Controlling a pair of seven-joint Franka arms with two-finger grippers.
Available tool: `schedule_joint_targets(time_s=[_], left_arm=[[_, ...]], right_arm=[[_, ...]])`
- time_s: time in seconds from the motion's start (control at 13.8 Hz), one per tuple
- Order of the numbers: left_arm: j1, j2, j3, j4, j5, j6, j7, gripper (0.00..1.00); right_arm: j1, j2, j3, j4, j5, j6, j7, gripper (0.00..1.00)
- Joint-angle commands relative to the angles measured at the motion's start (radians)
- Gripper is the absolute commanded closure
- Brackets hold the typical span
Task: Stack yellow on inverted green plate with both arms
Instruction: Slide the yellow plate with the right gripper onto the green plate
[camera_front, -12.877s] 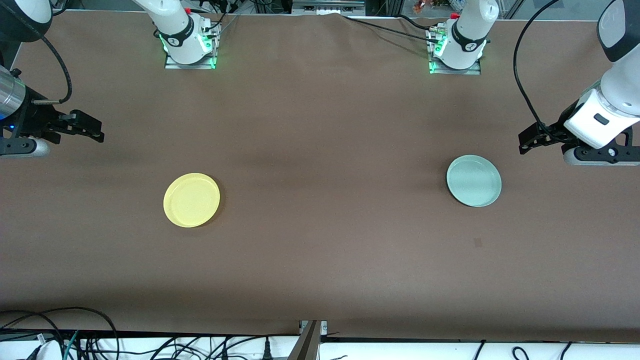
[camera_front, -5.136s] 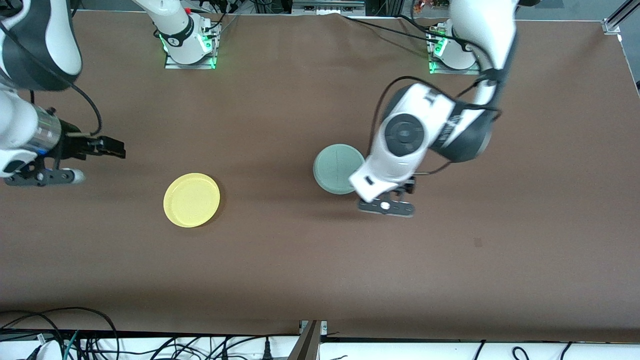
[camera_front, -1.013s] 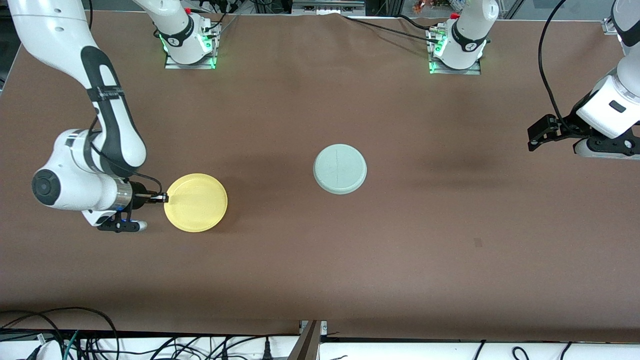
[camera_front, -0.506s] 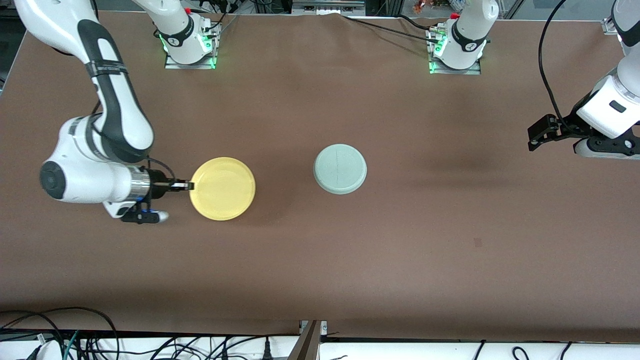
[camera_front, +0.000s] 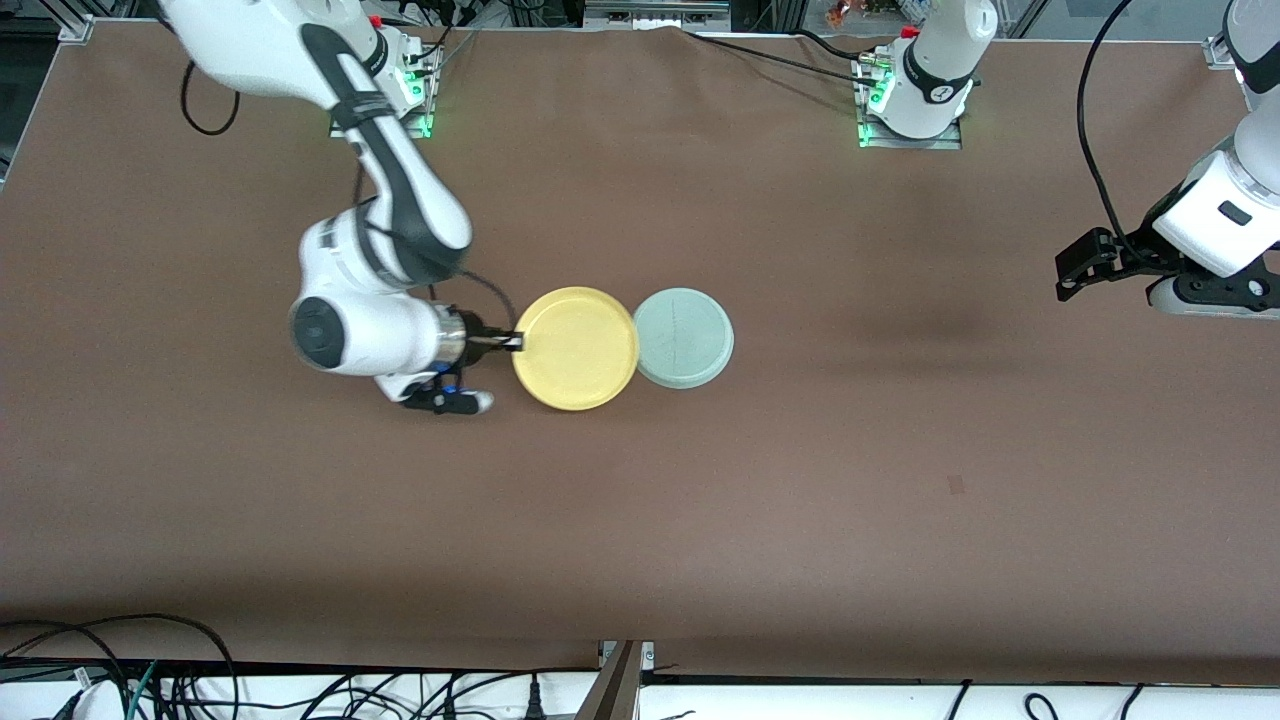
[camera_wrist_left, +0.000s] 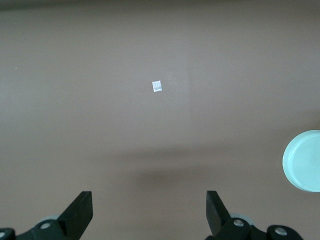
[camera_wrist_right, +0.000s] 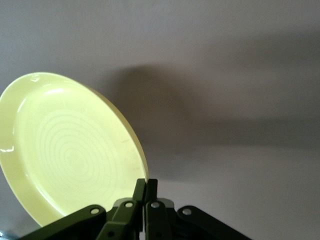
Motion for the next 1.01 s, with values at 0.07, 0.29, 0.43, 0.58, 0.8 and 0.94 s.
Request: schedule_joint_targets(time_s=[0.07,0.29,0.43,0.58,0.8,0.94], left_arm=[[0.012,-0.019,-0.011,-0.006,0.020,-0.014,0.008,0.00],[0.012,-0.019,-0.011,-0.006,0.020,-0.014,0.011,0.00],[0.012,-0.019,-0.011,-0.006,0.020,-0.014,0.011,0.00],[0.012,-0.019,-0.011,-0.006,0.020,-0.014,0.011,0.00],[0.012,-0.019,-0.011,-0.006,0.020,-0.016,0.013,0.00],[0.012,-0.019,-0.011,-0.006,0.020,-0.019,0.013,0.00]], right_arm=[[0.128,-0.010,-0.007,-0.097,0.021,0.175,0.133,1.00],[0.213,-0.007,-0.007,-0.168,0.023,0.348,0.216,1.00],[0.234,-0.001,-0.006,-0.170,0.023,0.361,0.242,1.00],[0.259,0.005,0.002,-0.170,0.023,0.382,0.271,1.00],[0.282,0.024,0.002,-0.170,0.023,0.397,0.301,1.00],[0.288,0.034,0.003,-0.170,0.023,0.430,0.313,1.00]])
